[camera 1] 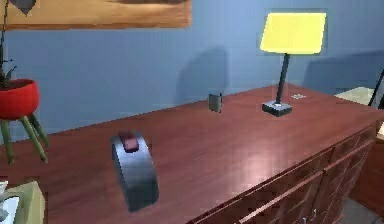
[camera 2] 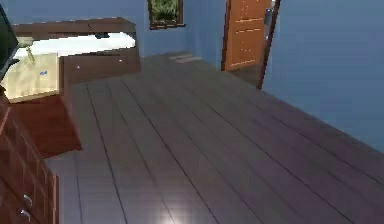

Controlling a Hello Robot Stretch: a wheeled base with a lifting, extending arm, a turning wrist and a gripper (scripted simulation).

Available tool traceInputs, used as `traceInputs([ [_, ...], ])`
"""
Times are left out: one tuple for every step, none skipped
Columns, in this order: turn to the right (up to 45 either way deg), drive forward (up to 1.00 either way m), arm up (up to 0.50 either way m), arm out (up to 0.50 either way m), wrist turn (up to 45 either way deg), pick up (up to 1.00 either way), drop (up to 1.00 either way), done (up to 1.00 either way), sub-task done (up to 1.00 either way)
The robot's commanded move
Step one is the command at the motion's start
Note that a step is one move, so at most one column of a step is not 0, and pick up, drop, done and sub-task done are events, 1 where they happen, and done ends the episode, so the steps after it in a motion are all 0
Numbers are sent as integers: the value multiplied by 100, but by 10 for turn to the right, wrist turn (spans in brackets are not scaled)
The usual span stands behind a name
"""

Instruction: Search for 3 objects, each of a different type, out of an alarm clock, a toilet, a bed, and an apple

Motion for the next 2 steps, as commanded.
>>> traceInputs([
  [450,0,0,0,0,0,0,0,0],
  [450,0,0,0,0,0,0,0,0],
])
